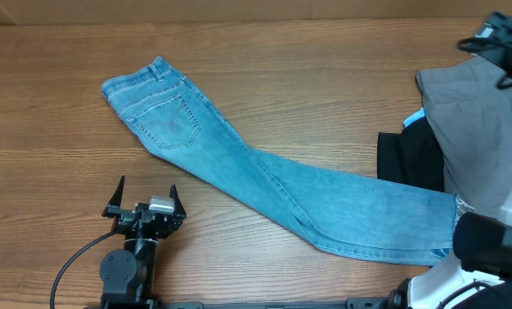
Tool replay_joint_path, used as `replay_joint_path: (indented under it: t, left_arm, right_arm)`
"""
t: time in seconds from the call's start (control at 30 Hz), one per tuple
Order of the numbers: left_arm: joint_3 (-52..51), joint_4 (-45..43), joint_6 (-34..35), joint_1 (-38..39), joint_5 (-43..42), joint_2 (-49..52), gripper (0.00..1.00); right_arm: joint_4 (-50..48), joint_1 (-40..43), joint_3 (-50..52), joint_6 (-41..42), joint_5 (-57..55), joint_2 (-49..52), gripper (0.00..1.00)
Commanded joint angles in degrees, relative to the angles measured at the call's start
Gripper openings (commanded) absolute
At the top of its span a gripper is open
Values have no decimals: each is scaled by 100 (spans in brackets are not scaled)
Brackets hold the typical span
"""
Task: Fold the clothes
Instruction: 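Release the jeans and retract the right gripper to the pile side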
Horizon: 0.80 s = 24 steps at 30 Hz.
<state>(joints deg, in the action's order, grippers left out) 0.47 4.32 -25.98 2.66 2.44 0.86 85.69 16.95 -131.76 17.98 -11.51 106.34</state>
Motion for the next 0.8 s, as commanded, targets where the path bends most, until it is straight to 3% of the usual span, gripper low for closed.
replay_joint_path:
  t: [0.0,0.57,0.67,0.77]
  left_arm:
    - [-20,-20,-105,28,70,-48,100]
    - [-20,-24,-96,28,9,-48,100]
    - [-17,-195,122,28,-1276,-48,100]
    - [-17,-319,284,28,-3517,-48,100]
  right_arm:
    - [24,289,-96,22,238,-177,100]
    - [35,424,-96,20,238,-177,100]
    - [37,424,-96,20,238,-177,100]
    - [35,424,-96,20,238,-177,100]
